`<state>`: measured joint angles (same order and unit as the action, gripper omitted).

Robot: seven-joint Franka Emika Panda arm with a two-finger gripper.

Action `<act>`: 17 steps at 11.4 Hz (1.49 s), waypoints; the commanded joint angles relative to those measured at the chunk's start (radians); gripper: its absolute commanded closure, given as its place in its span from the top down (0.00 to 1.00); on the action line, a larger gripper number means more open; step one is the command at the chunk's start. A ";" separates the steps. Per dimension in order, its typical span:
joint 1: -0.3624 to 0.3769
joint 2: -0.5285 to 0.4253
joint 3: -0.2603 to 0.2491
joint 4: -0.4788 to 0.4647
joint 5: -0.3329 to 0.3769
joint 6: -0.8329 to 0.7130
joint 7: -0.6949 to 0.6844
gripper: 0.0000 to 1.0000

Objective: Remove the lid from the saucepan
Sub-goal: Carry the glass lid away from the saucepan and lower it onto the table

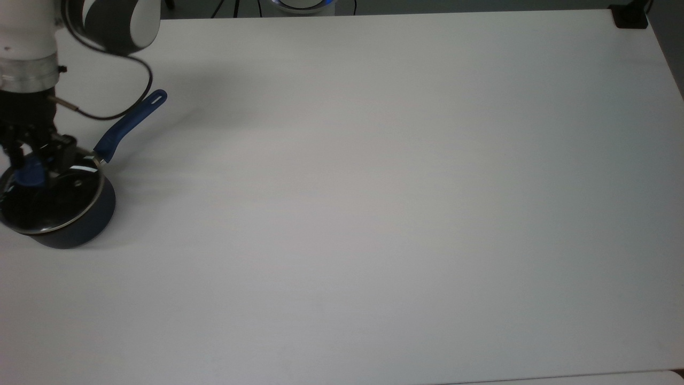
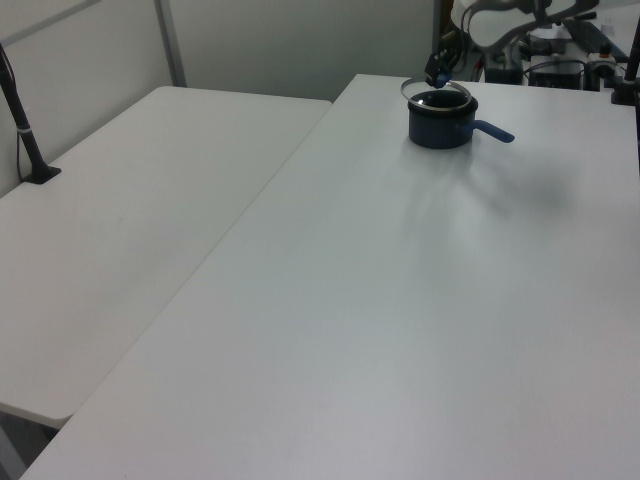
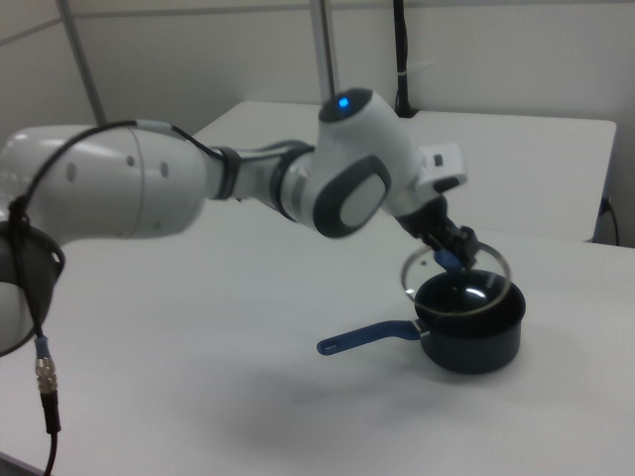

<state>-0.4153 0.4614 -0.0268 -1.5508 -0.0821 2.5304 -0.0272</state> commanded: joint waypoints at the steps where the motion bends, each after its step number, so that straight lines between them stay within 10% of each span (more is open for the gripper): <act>1: 0.010 -0.136 0.083 -0.061 0.012 -0.175 0.007 0.39; 10: 0.419 -0.333 0.117 -0.452 -0.092 -0.237 0.243 0.38; 17: 0.517 -0.297 0.123 -0.522 -0.163 -0.332 0.314 0.39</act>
<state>0.0798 0.1893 0.1110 -2.0444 -0.2245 2.2931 0.2657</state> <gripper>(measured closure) 0.396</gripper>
